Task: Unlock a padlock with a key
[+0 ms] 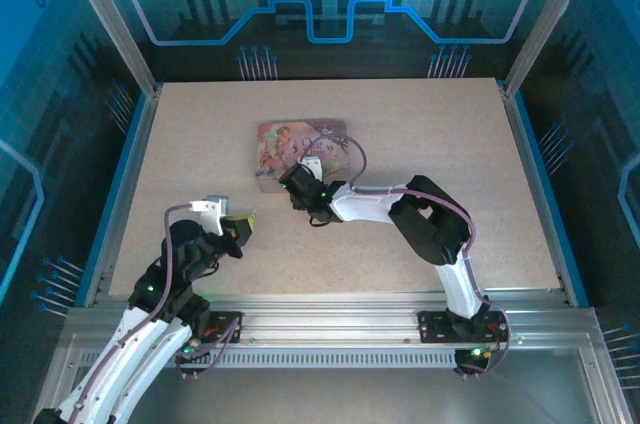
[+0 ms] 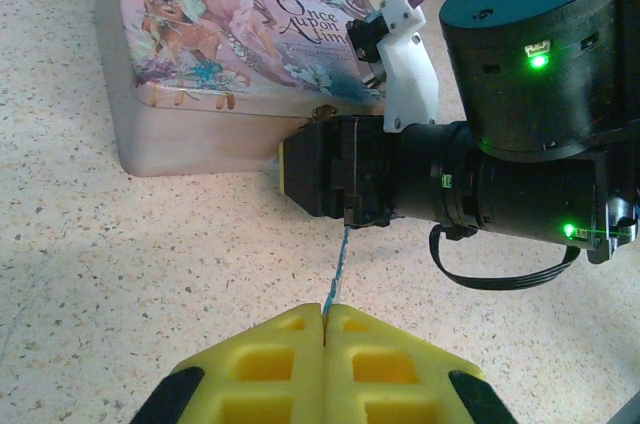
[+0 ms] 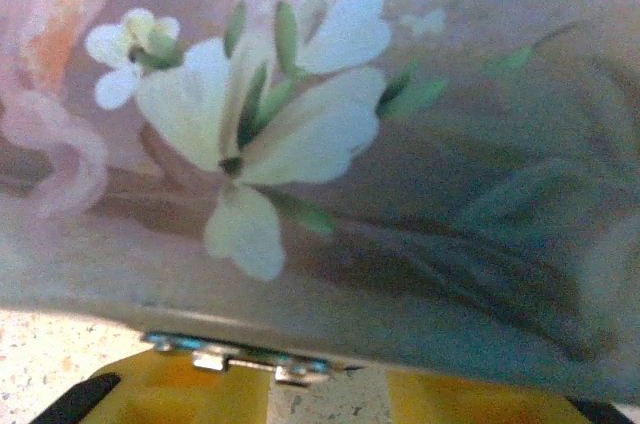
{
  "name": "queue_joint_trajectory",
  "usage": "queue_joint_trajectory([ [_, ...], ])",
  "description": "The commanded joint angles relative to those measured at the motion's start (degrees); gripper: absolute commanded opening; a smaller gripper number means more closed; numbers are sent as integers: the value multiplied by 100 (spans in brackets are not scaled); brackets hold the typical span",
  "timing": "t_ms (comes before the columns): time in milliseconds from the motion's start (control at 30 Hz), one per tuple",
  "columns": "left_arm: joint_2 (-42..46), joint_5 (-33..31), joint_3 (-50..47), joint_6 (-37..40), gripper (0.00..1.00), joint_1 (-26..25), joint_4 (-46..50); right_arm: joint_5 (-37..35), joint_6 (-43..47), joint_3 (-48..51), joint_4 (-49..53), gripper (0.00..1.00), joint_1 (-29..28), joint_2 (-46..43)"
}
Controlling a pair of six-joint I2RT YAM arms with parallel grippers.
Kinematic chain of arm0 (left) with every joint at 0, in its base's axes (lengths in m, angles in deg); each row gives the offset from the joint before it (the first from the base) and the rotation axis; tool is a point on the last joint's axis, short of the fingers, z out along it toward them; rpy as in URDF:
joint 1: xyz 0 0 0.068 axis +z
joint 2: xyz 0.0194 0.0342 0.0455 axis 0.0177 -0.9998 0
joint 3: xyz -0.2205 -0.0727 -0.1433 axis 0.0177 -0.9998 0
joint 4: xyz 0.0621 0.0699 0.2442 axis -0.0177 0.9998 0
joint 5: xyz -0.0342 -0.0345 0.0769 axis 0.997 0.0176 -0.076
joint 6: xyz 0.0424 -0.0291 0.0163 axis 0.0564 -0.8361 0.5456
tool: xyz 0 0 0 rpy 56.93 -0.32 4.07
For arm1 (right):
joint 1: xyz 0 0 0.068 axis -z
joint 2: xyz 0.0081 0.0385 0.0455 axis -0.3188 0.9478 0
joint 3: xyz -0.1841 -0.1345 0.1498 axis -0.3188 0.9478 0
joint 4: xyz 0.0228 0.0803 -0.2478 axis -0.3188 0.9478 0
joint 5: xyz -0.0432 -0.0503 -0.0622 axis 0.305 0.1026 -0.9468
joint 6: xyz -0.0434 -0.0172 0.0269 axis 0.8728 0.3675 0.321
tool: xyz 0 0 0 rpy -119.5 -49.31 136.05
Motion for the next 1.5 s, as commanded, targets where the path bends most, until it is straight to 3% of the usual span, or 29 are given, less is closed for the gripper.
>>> queue_joint_trajectory([
  [0,64,153,-77,49,0,-29,-50,-155,93,-164,-104,23,81,106],
  [133,36,194,-107,81,0,-35,-126,83,187,-111,-125,13,142,-61],
  [400,-438,566,-223,257,0,-30,-728,1560,373,190,-196,1,504,-638],
  [567,-758,654,-198,321,0,-36,-1005,1851,322,473,-248,3,640,-1002],
  [633,-757,638,-185,339,0,-35,-1000,1696,297,477,-95,11,626,-1085],
  [733,-703,590,-175,332,0,-36,-931,902,320,227,369,41,381,-1038],
  [900,-576,508,-130,304,0,-45,-689,-269,121,-596,1329,54,-64,-511],
  [1200,-443,669,-165,170,0,-53,-621,-1106,-60,-1636,1808,56,-384,402],
  [1467,-426,848,-242,112,0,-54,-731,-1815,-402,-1864,1931,55,-455,794],
])
